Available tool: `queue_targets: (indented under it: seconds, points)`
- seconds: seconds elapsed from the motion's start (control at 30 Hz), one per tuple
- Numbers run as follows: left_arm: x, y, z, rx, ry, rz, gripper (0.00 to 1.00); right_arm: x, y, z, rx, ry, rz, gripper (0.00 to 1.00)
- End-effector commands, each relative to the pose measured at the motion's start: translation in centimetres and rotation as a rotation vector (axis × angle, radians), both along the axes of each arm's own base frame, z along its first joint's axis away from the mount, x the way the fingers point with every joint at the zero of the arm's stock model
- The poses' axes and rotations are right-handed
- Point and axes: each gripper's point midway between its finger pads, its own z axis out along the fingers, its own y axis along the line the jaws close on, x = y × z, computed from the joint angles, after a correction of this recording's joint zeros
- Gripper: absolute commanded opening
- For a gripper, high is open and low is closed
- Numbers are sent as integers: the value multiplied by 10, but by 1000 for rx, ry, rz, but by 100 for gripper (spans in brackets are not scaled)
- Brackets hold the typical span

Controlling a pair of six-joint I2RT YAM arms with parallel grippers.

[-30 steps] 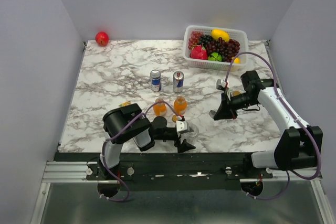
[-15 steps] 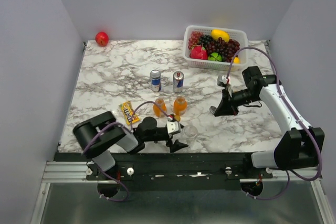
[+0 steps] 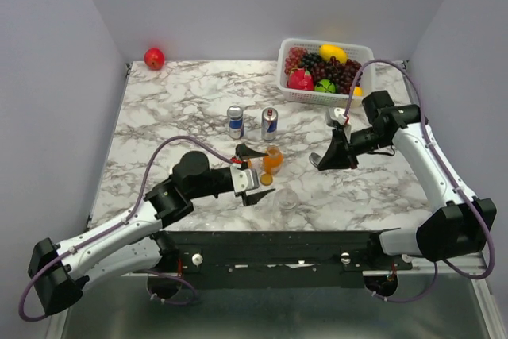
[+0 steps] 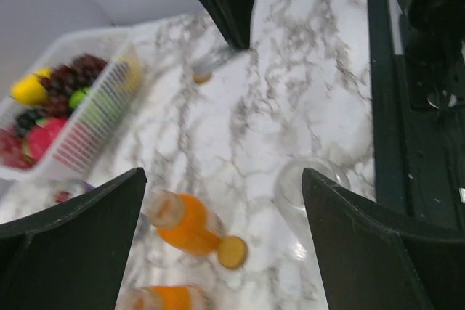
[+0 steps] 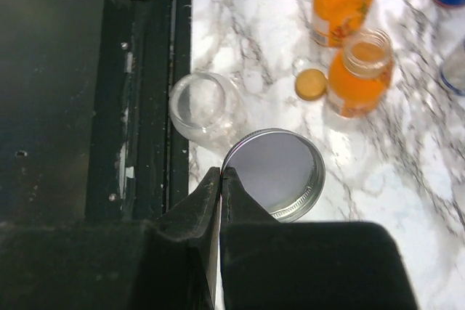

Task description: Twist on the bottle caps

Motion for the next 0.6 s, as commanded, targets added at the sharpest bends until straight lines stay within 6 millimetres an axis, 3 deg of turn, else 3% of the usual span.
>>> queue_targets:
  seconds: [0.0, 0.07, 0.1, 0.17, 0.27, 0.37, 0.57]
  points:
    - [9, 2, -5, 295, -272, -133, 86, -57, 16, 15, 36, 145, 125, 10]
    - [21, -11, 8, 362, -433, -220, 76, -60, 24, 24, 63, 129, 156, 10]
    - [15, -10, -3, 422, -425, -284, 71, -59, 25, 27, 74, 129, 158, 10]
    - [21, -18, -5, 456, -447, -327, 65, -58, 28, 32, 89, 128, 160, 10]
    - [22, -28, 2, 437, -548, -371, 65, -60, 28, 34, 90, 128, 161, 11]
    - [17, -36, -5, 444, -553, -438, 64, -63, 28, 35, 95, 127, 163, 10]
    - [15, -55, 2, 388, -609, -408, 62, -70, 30, 30, 99, 139, 187, 10]
